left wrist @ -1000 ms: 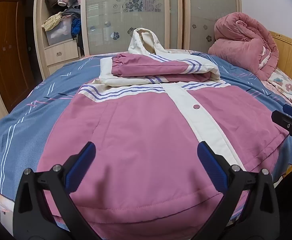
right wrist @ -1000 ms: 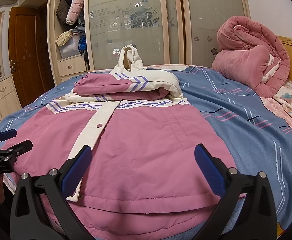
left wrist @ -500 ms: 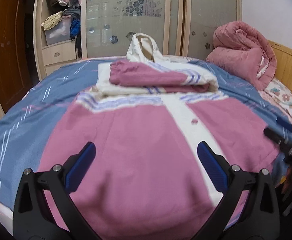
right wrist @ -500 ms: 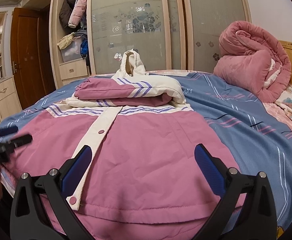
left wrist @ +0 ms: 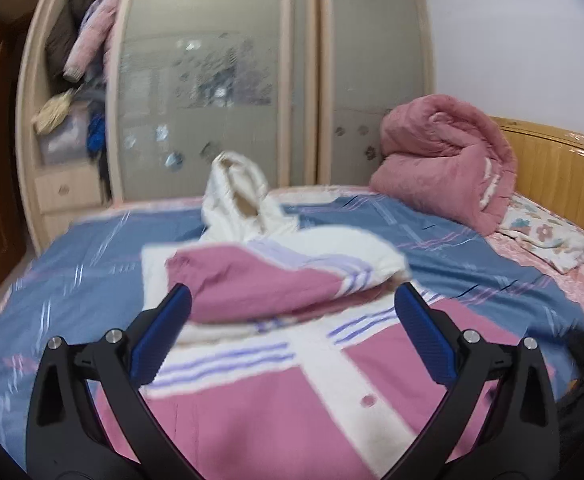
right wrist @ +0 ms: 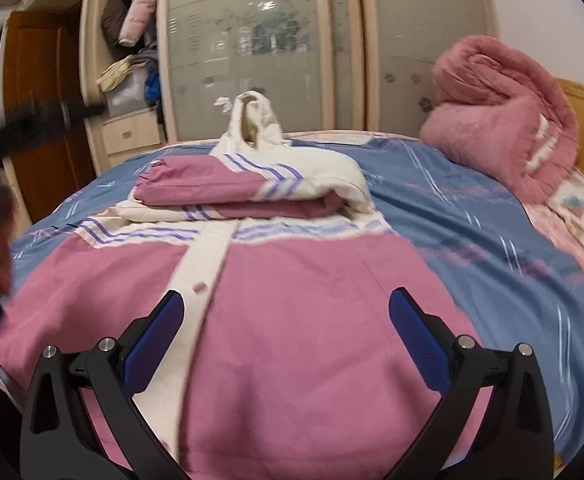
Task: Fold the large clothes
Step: 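Move the right tool to the white hood and grasp its tip, then fold the held hood down over the folded sleeves and release it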
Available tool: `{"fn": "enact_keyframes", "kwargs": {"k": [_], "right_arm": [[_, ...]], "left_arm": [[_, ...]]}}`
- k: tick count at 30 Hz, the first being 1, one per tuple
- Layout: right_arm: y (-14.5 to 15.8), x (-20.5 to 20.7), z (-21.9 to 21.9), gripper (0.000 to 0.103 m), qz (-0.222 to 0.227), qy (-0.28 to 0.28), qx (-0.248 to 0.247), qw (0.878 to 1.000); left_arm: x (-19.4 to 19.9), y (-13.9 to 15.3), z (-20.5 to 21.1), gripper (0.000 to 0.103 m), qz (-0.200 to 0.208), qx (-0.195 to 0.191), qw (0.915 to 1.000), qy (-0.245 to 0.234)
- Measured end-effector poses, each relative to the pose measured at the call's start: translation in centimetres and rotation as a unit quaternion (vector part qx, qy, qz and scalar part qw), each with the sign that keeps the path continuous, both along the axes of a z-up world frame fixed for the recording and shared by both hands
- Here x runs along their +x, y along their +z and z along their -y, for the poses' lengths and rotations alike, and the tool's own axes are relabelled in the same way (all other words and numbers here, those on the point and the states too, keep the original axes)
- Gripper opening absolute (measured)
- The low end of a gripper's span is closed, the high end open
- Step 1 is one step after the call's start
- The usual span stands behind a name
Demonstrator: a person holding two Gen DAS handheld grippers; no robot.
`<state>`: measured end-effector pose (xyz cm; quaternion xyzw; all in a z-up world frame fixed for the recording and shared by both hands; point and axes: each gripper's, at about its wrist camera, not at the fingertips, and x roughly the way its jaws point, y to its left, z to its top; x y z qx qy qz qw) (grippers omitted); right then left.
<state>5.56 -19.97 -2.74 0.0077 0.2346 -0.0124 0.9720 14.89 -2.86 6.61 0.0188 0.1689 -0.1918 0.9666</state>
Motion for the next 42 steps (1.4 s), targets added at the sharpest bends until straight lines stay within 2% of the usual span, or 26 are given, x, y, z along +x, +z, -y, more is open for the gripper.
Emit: {"fn": "enact_keyframes", "kwargs": {"k": [3,5,7,12,15,16,18,21,27,31,33,34,35,36,42], "right_arm": [[3.1,2.9,-1.6,0.102,0.021,0.017,-0.049,0.998],[5.3,6.8,-2.8,0.102,0.027,0.015,-0.083,0.996],[7.1,11.9,-3.7,0.102,0.027,0.017,-0.094,0.995],[9.2,26.7,-4.7,0.102,-0.035,0.031,-0.082,0.996],[9.9,36.7,-5.1,0.101,-0.052,0.006,-0.107,0.993],[10.1,39.5,-5.3,0.1,-0.06,-0.001,-0.115,0.992],[10.1,44.6,-5.4,0.092,-0.078,-0.013,-0.134,0.988],[9.7,50.8,-5.1,0.083,-0.108,-0.031,-0.134,0.985],[8.9,56.5,-5.2,0.08,-0.116,-0.063,-0.122,0.984],[7.5,59.5,-5.0,0.076,-0.132,-0.103,-0.143,0.976],[7.1,60.0,-4.2,0.064,-0.139,-0.117,-0.132,0.974],[7.0,60.0,-3.6,0.043,-0.144,-0.124,-0.118,0.975],[7.2,59.9,-3.1,0.01,-0.144,-0.127,-0.104,0.976],[7.4,59.5,-2.7,0.003,-0.14,-0.13,-0.091,0.977],[9.5,54.5,-0.4,0.002,-0.093,-0.108,-0.051,0.988]], "left_arm": [[1.0,-1.7,-0.6,0.101,-0.025,0.005,0.9997,-0.001],[1.3,-1.7,-0.7,0.101,-0.005,0.029,0.9995,0.01],[1.7,-1.8,-1.2,0.101,0.006,0.047,0.9984,0.032],[4.3,-2.3,-4.5,0.101,-0.061,-0.023,0.9976,0.023],[5.5,-3.1,-6.4,0.101,-0.081,-0.054,0.994,0.049],[5.7,-3.3,-6.7,0.101,-0.084,-0.055,0.9934,0.056],[6.2,-3.6,-7.4,0.101,-0.09,-0.051,0.9918,0.075],[6.7,-3.8,-8.5,0.101,-0.103,-0.059,0.9894,0.084],[6.8,-3.9,-9.4,0.101,-0.121,-0.095,0.986,0.065],[6.7,-4.2,-8.1,0.101,-0.125,-0.078,0.9878,0.051],[6.6,-4.3,-7.6,0.101,-0.128,-0.075,0.988,0.043],[6.5,-4.4,-7.3,0.101,-0.127,-0.073,0.9884,0.039],[6.5,-4.4,-7.1,0.101,-0.127,-0.07,0.9888,0.038],[6.5,-4.6,-6.8,0.101,-0.126,-0.063,0.9893,0.037],[6.5,-4.6,-6.6,0.101,-0.128,-0.061,0.9891,0.039]]}}
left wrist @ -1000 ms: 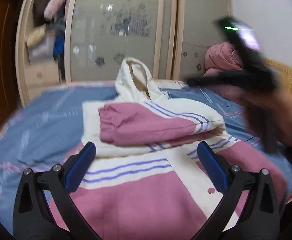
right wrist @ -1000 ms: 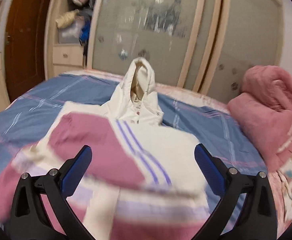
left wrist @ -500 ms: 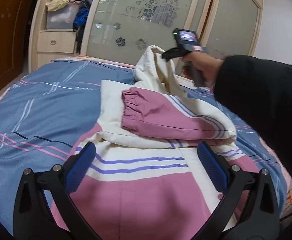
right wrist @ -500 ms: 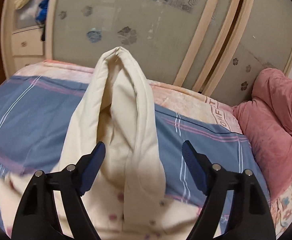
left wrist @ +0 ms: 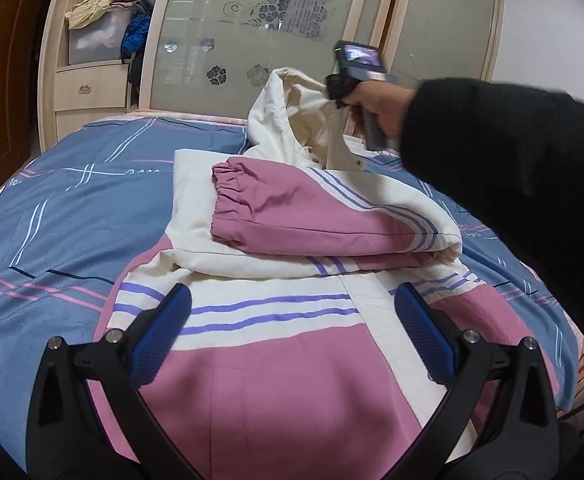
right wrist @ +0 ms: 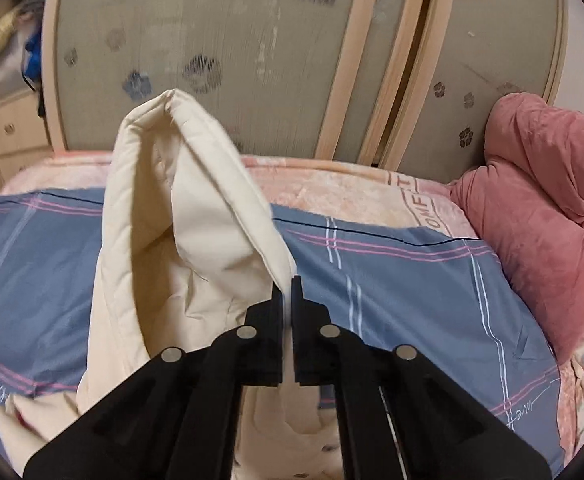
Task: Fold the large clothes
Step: 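Fold the held hood down over the folded sleeves and release it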
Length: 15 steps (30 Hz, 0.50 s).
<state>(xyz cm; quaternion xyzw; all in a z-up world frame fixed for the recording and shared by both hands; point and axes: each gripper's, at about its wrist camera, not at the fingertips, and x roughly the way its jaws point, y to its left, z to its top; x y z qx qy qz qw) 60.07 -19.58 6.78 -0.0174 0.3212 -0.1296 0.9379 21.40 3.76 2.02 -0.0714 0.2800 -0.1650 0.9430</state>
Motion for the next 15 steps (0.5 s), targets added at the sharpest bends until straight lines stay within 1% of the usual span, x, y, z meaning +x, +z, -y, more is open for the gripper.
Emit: {"fn": "enact_keyframes", "kwargs": {"k": [4,6,8,10,12,13,15], "right_arm": [[1.1,-6.9,2.3,0.002,0.038,0.019,0.038,0.998],[0.8,-11.4,4.1,0.002,0.054,0.025,0.067,0.996],[0.0,-14.7,5.8,0.002,0.062,0.023,0.09,0.994],[-1.9,-19.1,7.4,0.002,0.066,0.018,0.108,0.992],[-4.8,-22.6,8.9,0.002,0.053,0.009,0.136,0.989],[-6.0,-23.8,9.4,0.002,0.049,0.001,0.144,0.988],[-8.3,-25.9,10.3,0.0,0.04,-0.019,0.14,0.989]], "left_arm": [[-0.6,0.7,-0.1,0.101,0.007,-0.008,0.9999,-0.003],[-0.9,0.9,0.0,0.101,0.01,-0.013,0.9998,-0.007],[-1.1,1.0,0.1,0.101,0.009,-0.017,0.9997,-0.012],[-1.2,1.0,0.2,0.101,0.006,-0.024,0.9995,-0.018],[-1.2,0.9,0.2,0.101,0.002,-0.031,0.9993,-0.022],[-1.2,0.9,0.2,0.101,0.0,-0.034,0.9991,-0.024],[-1.2,0.9,0.3,0.101,-0.005,-0.036,0.9989,-0.028]]}}
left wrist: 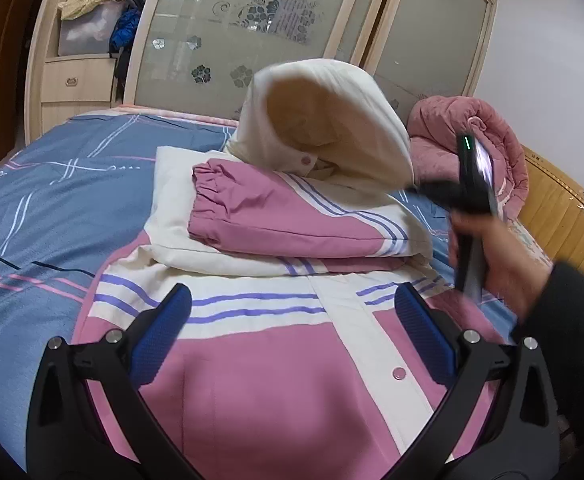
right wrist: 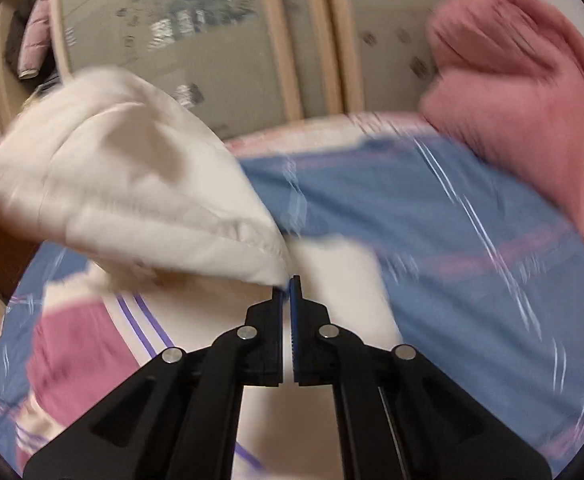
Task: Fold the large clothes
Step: 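Fold the held hood down over the folded sleeves and release it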
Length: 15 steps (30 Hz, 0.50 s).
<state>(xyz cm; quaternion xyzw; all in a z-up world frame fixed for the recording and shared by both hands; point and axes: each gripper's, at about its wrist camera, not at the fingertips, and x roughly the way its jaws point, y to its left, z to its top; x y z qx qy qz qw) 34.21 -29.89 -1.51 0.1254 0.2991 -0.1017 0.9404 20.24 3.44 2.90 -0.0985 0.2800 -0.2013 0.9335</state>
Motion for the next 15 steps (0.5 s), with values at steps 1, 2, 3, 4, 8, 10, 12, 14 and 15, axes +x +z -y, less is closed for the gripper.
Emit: {"fn": "enact_keyframes", "kwargs": {"k": [1,2,3,4,8,10,12,14,15], "right_arm": [[-1.3,-0.8,0.7,0.0,-0.007,-0.005,0.003,1.0],[-2.4,-1.4,1.6,0.0,-0.008,-0.017,0.014,1.0],[-3.0,-1.9,2.3,0.0,-0.003,-0.022,0.026,0.999],[-3.2,-2.2,2.7,0.0,0.003,-0.019,0.034,0.999],[-1.2,-5.7,2.3,0.018,0.065,0.033,0.114,0.991],[0.1,-8.7,1.3,0.084,0.092,0.051,0.147,0.983],[1.1,-12.7,0.3,0.102,0.147,0.054,0.178,0.972],[1.2,-16.6,-1.3,0.102,0.165,0.092,0.2,0.962],[0.8,-18.7,-2.1,0.102,0.176,0.094,0.194,0.961]], "left_arm": [[0.0,0.0,0.1,0.101,-0.003,0.0,1.0,-0.001],[0.0,-0.1,0.1,0.101,-0.004,-0.002,1.0,-0.001],[0.0,-0.2,0.1,0.101,-0.007,-0.006,1.0,-0.003],[0.1,-0.4,0.1,0.101,-0.012,-0.01,0.9999,-0.002],[0.6,-1.2,-0.5,0.101,-0.041,-0.06,0.9974,-0.001],[0.9,-1.6,-0.8,0.101,-0.053,-0.079,0.9955,0.002],[1.1,-1.8,-1.0,0.101,-0.057,-0.09,0.9943,0.005],[1.1,-1.9,-1.2,0.101,-0.049,-0.094,0.9943,0.014],[1.0,-1.8,-1.2,0.101,-0.045,-0.093,0.9945,0.018]]}}
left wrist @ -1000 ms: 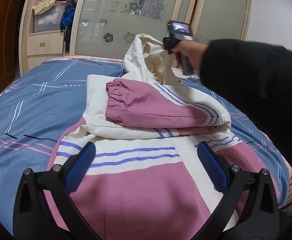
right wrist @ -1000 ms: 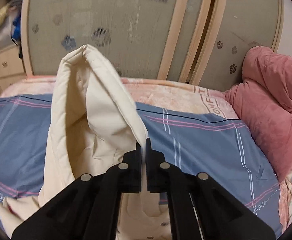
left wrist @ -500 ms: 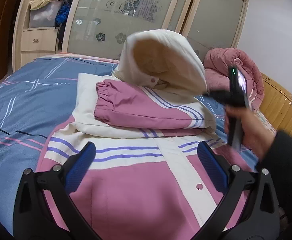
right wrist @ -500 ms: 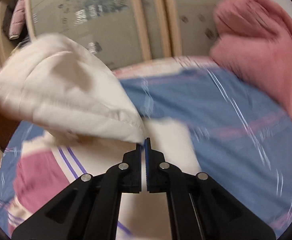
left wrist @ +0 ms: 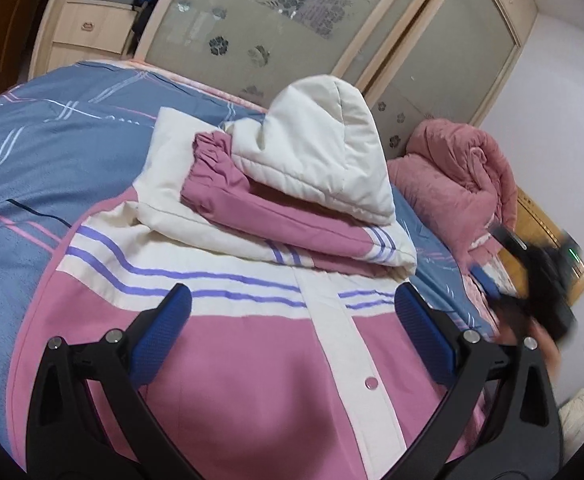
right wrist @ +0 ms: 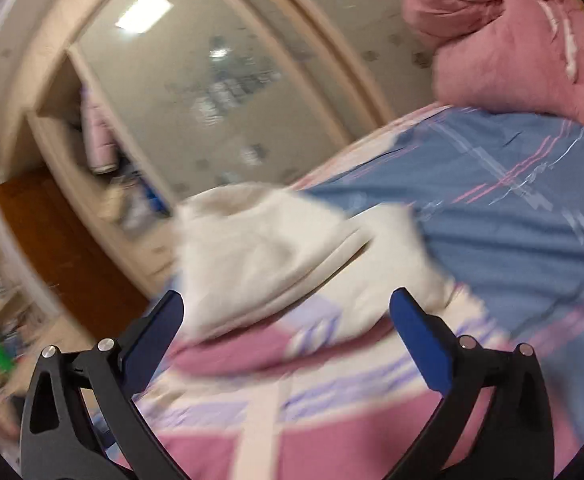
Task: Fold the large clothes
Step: 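Fold the held hood down over the folded sleeves and release it, then grasp the folded hood with the left tool and press it flatter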
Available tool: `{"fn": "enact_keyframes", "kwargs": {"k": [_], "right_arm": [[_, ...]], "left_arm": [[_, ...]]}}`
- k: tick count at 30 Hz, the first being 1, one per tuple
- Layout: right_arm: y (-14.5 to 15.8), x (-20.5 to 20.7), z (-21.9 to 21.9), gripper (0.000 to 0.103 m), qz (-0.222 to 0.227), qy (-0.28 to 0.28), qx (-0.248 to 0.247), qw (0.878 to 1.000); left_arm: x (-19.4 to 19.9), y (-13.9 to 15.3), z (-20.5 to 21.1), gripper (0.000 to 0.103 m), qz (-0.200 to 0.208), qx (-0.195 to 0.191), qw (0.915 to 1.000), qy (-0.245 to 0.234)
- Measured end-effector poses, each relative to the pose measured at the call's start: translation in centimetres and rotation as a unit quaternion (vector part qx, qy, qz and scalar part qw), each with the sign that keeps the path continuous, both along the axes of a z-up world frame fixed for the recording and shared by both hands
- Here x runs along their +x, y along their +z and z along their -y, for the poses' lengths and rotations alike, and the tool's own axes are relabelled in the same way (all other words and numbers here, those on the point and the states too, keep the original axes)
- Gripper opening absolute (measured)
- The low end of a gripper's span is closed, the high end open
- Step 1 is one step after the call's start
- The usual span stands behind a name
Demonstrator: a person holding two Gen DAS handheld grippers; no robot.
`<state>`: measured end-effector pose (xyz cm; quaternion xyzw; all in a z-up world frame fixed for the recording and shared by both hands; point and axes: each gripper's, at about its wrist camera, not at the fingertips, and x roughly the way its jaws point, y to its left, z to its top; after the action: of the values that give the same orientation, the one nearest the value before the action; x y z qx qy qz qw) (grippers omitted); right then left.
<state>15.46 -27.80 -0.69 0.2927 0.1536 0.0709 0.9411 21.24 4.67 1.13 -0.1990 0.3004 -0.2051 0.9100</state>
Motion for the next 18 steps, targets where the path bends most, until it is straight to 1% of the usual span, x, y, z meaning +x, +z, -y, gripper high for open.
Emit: {"fn": "enact_keyframes", "kwargs": {"k": [1,2,3,4,5,6,8,10,11,13,15,17,18], "right_arm": [[-0.5,-1.7,-0.9,0.102,0.011,-0.007,-0.021,1.0],[-0.9,-2.7,-2.0,0.102,0.01,-0.014,-0.055,0.998],[-1.3,-3.0,-2.8,0.102,-0.003,-0.026,-0.096,0.995],[-1.7,-2.7,-4.5,0.102,-0.043,-0.039,-0.162,0.985],[-1.9,-2.4,-5.2,0.102,-0.059,-0.035,-0.191,0.979],[-1.9,-2.5,-5.8,0.102,-0.061,-0.026,-0.205,0.976],[-1.6,-3.4,-6.4,0.102,-0.059,-0.022,-0.232,0.971],[-0.8,-4.5,-6.6,0.102,-0.047,-0.028,-0.27,0.961],[-0.8,-5.0,-6.4,0.102,-0.043,-0.029,-0.269,0.962],[-0.8,-5.2,-5.2,0.102,-0.042,-0.022,-0.249,0.967],[-1.2,-5.6,-3.6,0.102,-0.048,-0.02,-0.205,0.977],[-1.3,-5.5,-2.2,0.102,-0.055,-0.014,-0.163,0.985],[-1.4,-5.7,-1.9,0.102,-0.054,-0.013,-0.15,0.987]], "left_arm": [[-0.1,0.1,0.0,0.101,0.005,0.004,1.0,0.006],[-0.3,0.1,0.1,0.101,0.01,0.013,0.9998,0.011],[-0.6,0.3,0.5,0.101,0.012,0.037,0.999,0.021],[-0.9,0.3,0.9,0.101,0.013,0.064,0.9974,0.029],[-1.2,0.3,1.3,0.101,0.014,0.085,0.9957,0.033],[-1.8,0.3,1.9,0.101,0.016,0.118,0.9924,0.033],[-2.9,0.3,2.9,0.101,0.02,0.162,0.9863,0.027],[-3.8,0.2,3.3,0.101,0.019,0.171,0.9848,0.023],[-4.3,0.2,3.4,0.101,0.018,0.165,0.9861,0.017],[-4.9,0.1,3.5,0.101,0.016,0.153,0.988,0.01],[-5.1,0.0,3.6,0.101,0.016,0.141,0.9899,0.009],[-4.7,-0.1,3.7,0.101,0.006,0.118,0.9929,-0.002],[-4.3,0.0,3.6,0.101,0.0,0.098,0.9952,-0.007]]}}
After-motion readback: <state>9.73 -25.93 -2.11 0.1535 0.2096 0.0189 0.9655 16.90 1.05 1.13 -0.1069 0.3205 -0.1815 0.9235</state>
